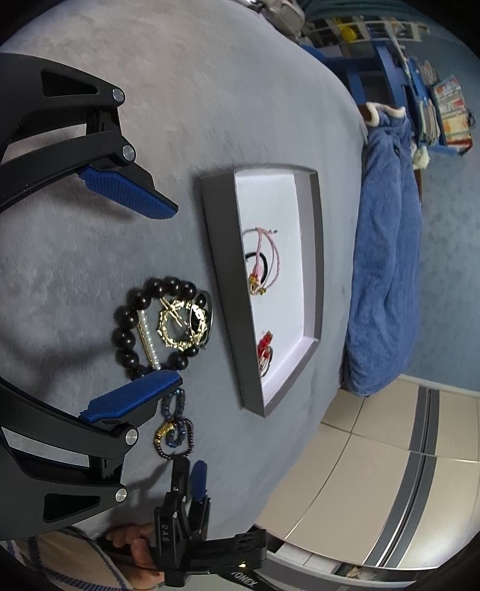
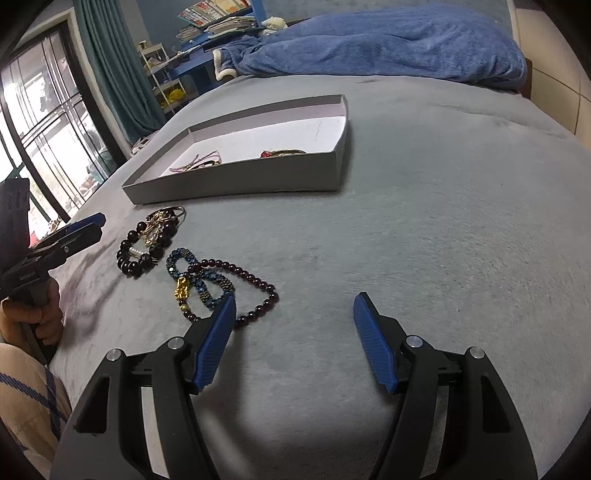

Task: Organize jewelry
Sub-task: 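Close the right tool on the dark red bead bracelet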

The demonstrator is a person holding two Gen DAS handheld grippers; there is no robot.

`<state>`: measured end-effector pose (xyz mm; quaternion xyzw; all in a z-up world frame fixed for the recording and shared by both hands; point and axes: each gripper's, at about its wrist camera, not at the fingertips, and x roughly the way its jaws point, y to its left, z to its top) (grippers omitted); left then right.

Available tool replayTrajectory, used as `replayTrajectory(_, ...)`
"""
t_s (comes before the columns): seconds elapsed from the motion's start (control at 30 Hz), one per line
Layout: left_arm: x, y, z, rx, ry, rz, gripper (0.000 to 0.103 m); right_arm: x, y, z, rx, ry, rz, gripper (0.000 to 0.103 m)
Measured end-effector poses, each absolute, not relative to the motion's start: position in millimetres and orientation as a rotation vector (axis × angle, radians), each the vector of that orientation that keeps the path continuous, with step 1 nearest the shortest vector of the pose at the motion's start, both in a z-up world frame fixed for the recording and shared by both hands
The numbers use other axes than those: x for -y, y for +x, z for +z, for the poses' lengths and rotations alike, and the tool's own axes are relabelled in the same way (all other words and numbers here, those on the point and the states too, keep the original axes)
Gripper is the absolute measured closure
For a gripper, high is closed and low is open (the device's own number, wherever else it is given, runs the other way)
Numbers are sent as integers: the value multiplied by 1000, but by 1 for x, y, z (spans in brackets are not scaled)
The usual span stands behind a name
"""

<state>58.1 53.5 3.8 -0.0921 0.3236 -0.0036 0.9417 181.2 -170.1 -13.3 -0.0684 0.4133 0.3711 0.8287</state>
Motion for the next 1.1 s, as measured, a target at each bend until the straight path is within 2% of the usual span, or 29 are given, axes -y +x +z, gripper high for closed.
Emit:
replayTrajectory(0.07,-52,59,4,-665,-182,-12,19,167,180,-12,-874,-159,797,40)
replayTrajectory(0.2,-51,63,3,-676,-176,-19,19,161,181,-14,-878,-187,802,54)
replayTrajectory(0.33,-48,71,4,-689,-160,-23,19,151,180,-15,-877,-234,807,62)
replayTrajectory(0.43,-43,82,3,-720,-142,-21,19,143,176,-16,-869,-277,829,78)
replayTrajectory(0.5,-39,92,2,-742,-123,-18,19,143,175,-15,-857,-284,830,92)
replayTrajectory(0.57,-36,102,2,-758,-114,-11,19,149,176,-14,-847,-259,821,97)
replayTrajectory(0.97,-34,158,-17,-917,-106,15,19,177,186,-13,-849,-140,741,97)
replayTrajectory(1.03,-32,158,-19,-922,-96,5,26,175,187,-14,-863,-145,747,97)
replayTrajectory(1.1,-30,156,-18,-916,-98,-8,42,173,189,-17,-881,-151,750,96)
